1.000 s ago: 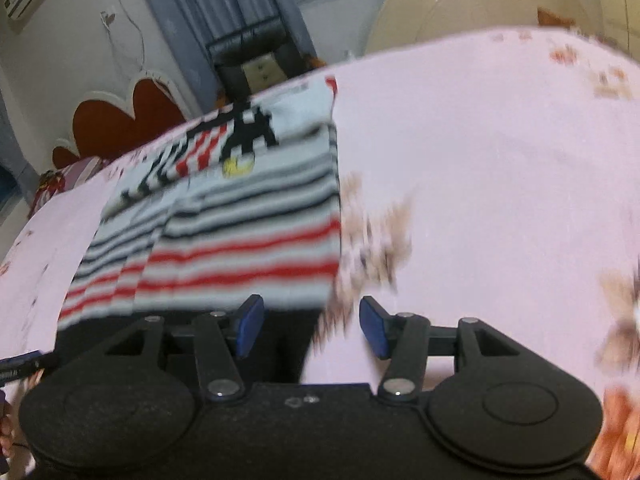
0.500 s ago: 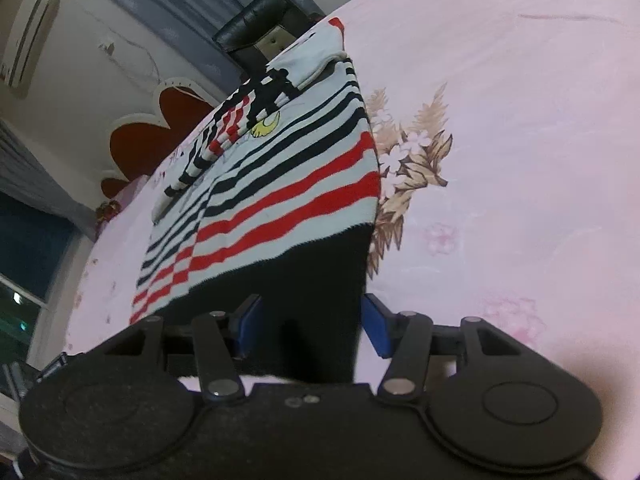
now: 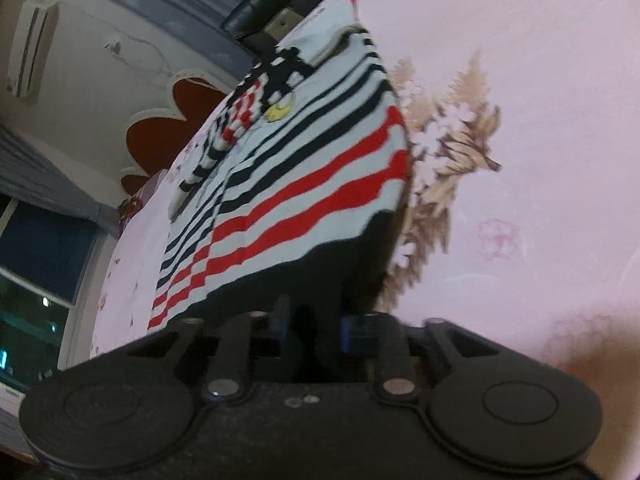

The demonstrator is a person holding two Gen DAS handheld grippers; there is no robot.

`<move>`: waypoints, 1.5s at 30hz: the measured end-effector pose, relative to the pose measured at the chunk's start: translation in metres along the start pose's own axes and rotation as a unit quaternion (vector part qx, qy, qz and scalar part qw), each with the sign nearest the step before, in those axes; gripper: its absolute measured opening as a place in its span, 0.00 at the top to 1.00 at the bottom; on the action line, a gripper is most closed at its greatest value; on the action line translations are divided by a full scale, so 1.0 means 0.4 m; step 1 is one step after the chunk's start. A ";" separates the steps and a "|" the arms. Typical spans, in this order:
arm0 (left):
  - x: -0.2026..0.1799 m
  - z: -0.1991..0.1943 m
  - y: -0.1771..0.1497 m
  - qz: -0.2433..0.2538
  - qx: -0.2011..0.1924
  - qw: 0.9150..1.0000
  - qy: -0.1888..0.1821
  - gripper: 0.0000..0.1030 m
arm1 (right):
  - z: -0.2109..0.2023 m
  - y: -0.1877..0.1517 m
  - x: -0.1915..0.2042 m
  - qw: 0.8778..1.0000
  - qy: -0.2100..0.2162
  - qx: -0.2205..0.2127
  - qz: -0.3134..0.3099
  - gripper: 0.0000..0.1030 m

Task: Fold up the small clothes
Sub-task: 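Grasp the black hem with both grippers and lift it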

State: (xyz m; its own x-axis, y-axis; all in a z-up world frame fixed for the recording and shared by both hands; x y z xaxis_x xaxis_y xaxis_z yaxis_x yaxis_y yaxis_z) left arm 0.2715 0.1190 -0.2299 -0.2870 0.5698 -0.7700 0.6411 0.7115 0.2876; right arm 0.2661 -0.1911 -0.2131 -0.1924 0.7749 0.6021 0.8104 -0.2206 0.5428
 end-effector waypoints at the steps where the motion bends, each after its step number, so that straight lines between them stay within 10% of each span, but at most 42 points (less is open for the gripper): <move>1: 0.003 -0.001 0.000 0.001 -0.003 1.000 0.002 0.89 | 0.000 -0.001 -0.009 1.000 -0.002 0.002 0.006 0.92; 13: -0.040 -0.068 0.022 0.049 -0.033 0.998 -0.005 0.94 | -0.043 0.033 0.024 0.999 0.040 -0.021 -0.004 0.93; 17: 0.005 -0.051 0.013 0.046 -0.022 0.998 0.025 0.95 | -0.025 0.016 -0.005 1.000 -0.003 0.003 -0.021 0.93; 23: -0.041 -0.113 0.025 0.037 -0.065 0.996 -0.038 0.95 | -0.094 0.049 0.037 0.998 0.020 -0.044 -0.037 0.94; 27: 0.023 -0.067 0.009 0.038 -0.033 0.998 0.034 0.95 | -0.068 0.033 -0.016 0.999 -0.015 -0.014 -0.037 0.94; 33: 0.045 -0.074 -0.005 -0.008 -0.034 0.999 0.008 0.94 | -0.050 0.003 -0.043 1.000 0.001 -0.002 0.019 0.87; 42: 0.010 -0.036 0.001 -0.026 -0.029 0.999 -0.022 0.55 | -0.031 0.010 -0.050 0.998 0.028 -0.011 0.055 0.75; 44: -0.009 -0.017 -0.003 -0.003 -0.025 1.000 -0.014 0.64 | -0.026 0.013 -0.049 0.998 0.028 -0.010 0.057 0.75; 45: -0.008 -0.008 -0.006 0.006 -0.020 1.000 -0.001 0.95 | -0.022 0.015 -0.047 0.998 0.026 -0.007 0.055 0.82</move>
State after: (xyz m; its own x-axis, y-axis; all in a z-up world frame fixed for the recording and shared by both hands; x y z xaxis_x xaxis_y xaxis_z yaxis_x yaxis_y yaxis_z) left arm 0.2686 0.1170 -0.2262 -0.2785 0.5770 -0.7678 0.6146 0.7214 0.3191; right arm 0.2695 -0.2123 -0.2161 -0.1320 0.7135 0.6881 0.8205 -0.3109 0.4798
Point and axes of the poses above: each gripper's, at about its wrist camera, not at the fingertips, and z roughly the way its jaws point, x to its left, y to its top, the point moved 10 cm from there along z, roughly the way its jaws point, and after that the axes turned 14 degrees about -z, right-handed, at the moved point
